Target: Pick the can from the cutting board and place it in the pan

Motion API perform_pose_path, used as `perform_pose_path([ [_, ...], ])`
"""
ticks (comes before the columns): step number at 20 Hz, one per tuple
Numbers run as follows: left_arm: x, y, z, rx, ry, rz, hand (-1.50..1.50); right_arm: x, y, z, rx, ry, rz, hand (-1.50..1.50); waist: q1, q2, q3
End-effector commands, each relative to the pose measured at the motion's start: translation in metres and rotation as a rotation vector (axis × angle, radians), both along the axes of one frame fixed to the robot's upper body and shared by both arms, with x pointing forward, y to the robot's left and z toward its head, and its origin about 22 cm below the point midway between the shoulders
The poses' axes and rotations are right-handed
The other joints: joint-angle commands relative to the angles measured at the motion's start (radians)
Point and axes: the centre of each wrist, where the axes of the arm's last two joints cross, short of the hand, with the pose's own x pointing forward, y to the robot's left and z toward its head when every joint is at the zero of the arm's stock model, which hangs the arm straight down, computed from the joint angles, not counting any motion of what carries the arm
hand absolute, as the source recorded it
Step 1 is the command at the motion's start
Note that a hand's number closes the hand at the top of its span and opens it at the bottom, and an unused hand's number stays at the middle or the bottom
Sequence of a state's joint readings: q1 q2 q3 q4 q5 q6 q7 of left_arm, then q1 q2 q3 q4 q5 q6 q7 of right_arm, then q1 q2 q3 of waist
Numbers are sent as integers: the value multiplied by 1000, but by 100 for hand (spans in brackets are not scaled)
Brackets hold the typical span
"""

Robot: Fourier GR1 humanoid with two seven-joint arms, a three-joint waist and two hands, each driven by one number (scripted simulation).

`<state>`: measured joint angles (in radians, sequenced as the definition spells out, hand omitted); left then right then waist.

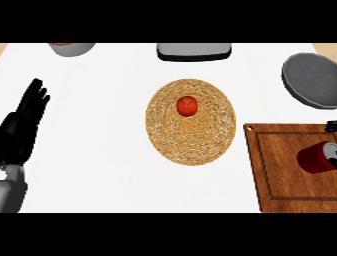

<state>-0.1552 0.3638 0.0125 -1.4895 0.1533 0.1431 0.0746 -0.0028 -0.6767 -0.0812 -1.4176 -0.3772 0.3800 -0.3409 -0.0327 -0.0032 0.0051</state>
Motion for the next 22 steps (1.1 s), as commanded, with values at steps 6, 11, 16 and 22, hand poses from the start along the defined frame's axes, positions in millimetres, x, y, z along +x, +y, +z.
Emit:
perform_pose_path([
  [6,7,-31,-1,-48,-34,-31,0,-56,-134,73,-338,-200,-26,-150,15,6,-2],
  [11,5,-32,-7,-54,-35,-48,0,-40,-139,147,-642,-112,52,-150,42,8,-4],
  [16,24,-50,1,-29,-48,-53,0,-28,-139,190,-690,-83,55,-150,36,6,-5],
  [22,8,-48,5,-49,-37,-43,0,-14,-107,196,-779,-140,64,-150,30,1,-6],
])
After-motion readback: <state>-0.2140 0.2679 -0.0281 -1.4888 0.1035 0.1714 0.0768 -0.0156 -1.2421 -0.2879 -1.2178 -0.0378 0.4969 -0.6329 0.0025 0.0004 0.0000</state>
